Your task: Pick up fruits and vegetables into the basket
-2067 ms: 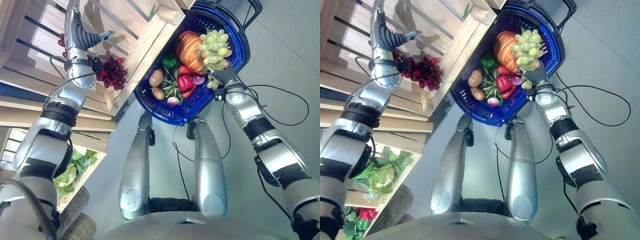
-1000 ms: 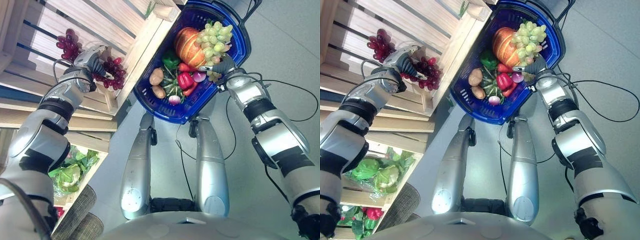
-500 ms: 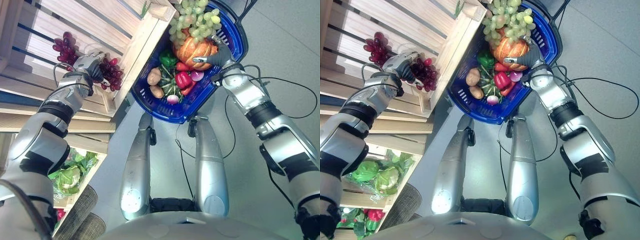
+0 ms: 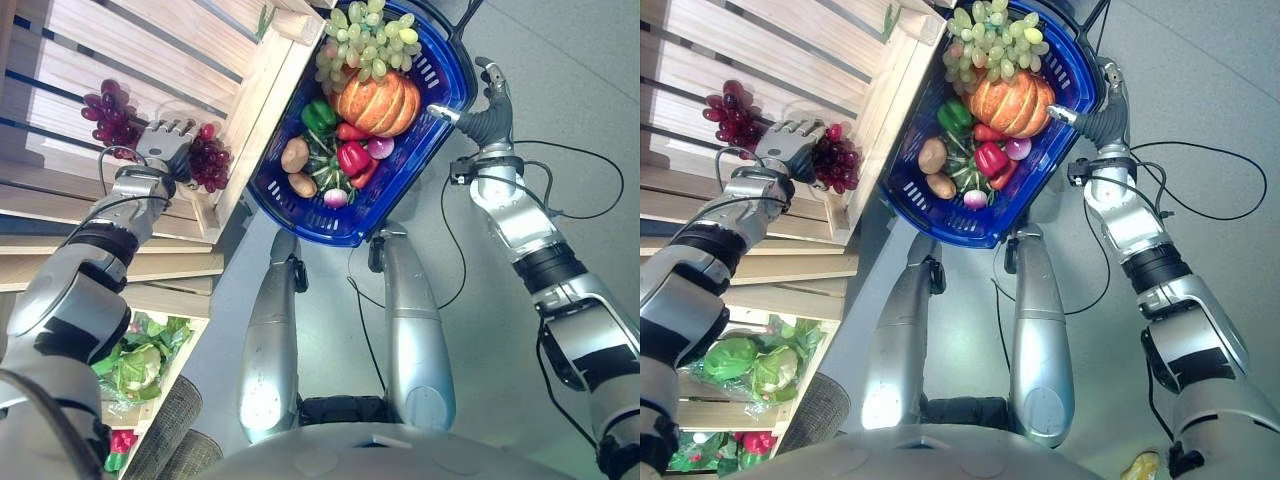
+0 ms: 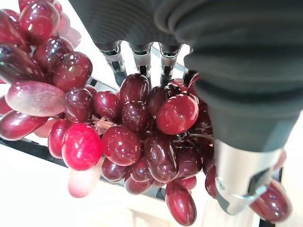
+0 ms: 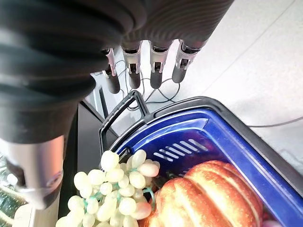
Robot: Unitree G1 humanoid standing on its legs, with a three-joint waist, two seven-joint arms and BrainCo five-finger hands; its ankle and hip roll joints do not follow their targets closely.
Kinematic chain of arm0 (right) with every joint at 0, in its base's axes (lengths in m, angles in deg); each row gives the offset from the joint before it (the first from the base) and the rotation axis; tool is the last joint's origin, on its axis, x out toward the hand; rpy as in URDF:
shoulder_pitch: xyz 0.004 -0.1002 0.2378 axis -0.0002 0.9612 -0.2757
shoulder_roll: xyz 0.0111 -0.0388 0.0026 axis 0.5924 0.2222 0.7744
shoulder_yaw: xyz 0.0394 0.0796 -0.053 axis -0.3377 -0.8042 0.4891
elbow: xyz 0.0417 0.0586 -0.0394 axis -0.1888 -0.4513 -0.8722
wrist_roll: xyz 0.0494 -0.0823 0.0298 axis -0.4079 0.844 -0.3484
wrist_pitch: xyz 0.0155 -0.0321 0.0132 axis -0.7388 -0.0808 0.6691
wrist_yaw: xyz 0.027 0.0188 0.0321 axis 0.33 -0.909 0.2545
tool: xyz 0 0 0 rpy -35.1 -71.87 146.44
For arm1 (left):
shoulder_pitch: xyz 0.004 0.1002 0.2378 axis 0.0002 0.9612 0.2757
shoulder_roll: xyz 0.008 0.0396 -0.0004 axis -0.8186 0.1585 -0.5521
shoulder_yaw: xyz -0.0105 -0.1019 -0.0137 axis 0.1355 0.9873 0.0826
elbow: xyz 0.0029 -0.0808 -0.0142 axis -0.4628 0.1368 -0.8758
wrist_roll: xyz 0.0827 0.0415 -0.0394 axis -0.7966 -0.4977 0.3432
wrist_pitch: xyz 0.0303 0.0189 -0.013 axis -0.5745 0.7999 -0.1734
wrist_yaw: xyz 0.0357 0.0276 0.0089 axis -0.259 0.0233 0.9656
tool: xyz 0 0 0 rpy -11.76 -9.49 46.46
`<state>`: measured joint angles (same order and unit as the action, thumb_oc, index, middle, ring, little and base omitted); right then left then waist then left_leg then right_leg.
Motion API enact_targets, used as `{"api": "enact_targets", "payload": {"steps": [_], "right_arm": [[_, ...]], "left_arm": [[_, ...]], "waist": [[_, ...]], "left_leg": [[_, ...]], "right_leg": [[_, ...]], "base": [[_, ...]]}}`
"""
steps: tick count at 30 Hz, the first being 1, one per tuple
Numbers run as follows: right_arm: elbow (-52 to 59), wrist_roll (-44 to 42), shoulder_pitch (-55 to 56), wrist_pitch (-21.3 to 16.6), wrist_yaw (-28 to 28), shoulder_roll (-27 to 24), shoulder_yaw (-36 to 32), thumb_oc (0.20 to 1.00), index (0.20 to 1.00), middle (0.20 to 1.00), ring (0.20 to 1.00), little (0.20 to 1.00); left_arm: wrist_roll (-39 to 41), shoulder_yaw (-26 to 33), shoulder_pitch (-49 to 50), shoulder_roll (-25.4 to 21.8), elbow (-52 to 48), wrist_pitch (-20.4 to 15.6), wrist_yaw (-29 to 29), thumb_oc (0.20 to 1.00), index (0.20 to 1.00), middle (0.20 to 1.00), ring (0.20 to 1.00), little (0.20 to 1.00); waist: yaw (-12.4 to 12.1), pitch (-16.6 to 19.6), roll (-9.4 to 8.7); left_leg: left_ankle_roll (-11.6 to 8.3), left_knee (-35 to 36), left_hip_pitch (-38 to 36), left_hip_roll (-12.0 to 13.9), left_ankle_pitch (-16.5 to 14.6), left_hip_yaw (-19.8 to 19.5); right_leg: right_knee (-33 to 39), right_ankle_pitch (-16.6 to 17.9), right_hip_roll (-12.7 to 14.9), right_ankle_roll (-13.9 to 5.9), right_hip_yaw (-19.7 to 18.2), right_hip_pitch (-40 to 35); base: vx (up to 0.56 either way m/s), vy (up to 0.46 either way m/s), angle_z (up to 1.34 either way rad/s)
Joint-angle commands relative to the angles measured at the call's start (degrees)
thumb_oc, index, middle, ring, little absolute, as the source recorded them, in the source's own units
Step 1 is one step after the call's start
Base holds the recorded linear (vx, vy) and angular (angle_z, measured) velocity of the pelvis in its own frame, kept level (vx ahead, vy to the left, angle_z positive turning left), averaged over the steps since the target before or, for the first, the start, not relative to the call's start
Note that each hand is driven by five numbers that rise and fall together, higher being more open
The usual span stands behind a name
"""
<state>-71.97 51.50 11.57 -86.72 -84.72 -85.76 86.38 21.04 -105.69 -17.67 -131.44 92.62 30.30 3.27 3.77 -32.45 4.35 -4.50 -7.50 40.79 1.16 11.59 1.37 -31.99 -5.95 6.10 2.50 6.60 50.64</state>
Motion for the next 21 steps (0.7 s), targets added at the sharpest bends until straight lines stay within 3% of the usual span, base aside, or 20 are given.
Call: {"api": "enact_targets", "payload": {"steps": [1, 11, 17, 21], "right_arm": [[2.4, -0.3, 2.4, -3.7, -5.0, -1.7, -2.1, 1.000, 1.000, 1.000, 1.000, 1.000], [-11.7, -9.5, 1.1, -9.7, -13.1, -0.2, -7.3, 1.000, 1.000, 1.000, 1.000, 1.000], [-20.2, -12.2, -1.4, -12.2, -12.6, 0.0, -9.0, 1.000, 1.000, 1.000, 1.000, 1.000], [-23.1, -12.8, -2.0, -13.3, -12.0, 0.1, -9.4, 1.000, 1.000, 1.000, 1.000, 1.000]], "left_arm": [[-3.4, 0.2, 3.8, -1.2, 3.0, -0.1, 0.7, 1.000, 1.000, 1.000, 1.000, 1.000], [-7.4, -0.8, 4.0, -0.2, 6.4, 1.2, 7.5, 1.000, 1.000, 1.000, 1.000, 1.000], [-10.2, -0.6, 3.2, 0.4, 9.6, 2.5, 11.6, 1.000, 1.000, 1.000, 1.000, 1.000], [-12.7, -0.5, 2.9, 1.1, 10.9, 5.5, 15.5, 1.000, 1.000, 1.000, 1.000, 1.000]], "waist": [[1.1, 2.7, 0.33], [0.1, 2.7, -0.06], [-0.7, 2.7, -0.55], [-1.1, 2.7, -0.82]], "left_leg": [[0.19, -9.1, 0.8, -0.6, -8.5, 3.4], [0.46, -9.6, 1.9, -0.5, -9.1, 2.7], [0.67, -10.5, 3.3, -0.3, -9.4, 2.0], [1.02, -10.7, 4.2, -0.5, -9.4, 1.5]], "right_leg": [[11.1, 5.7, -1.8, -6.58, -0.4, -5.7], [11.4, 5.9, -2.2, -6.65, -0.1, -5.4], [11.1, 6.2, -2.3, -6.62, 0.3, -4.3], [11.0, 6.3, -2.7, -6.55, 0.3, -3.5]], "base": [[-0.02, -0.032, 0.01], [-0.01, -0.005, 0.00], [0.00, 0.000, 0.00], [0.00, -0.009, 0.03]]}}
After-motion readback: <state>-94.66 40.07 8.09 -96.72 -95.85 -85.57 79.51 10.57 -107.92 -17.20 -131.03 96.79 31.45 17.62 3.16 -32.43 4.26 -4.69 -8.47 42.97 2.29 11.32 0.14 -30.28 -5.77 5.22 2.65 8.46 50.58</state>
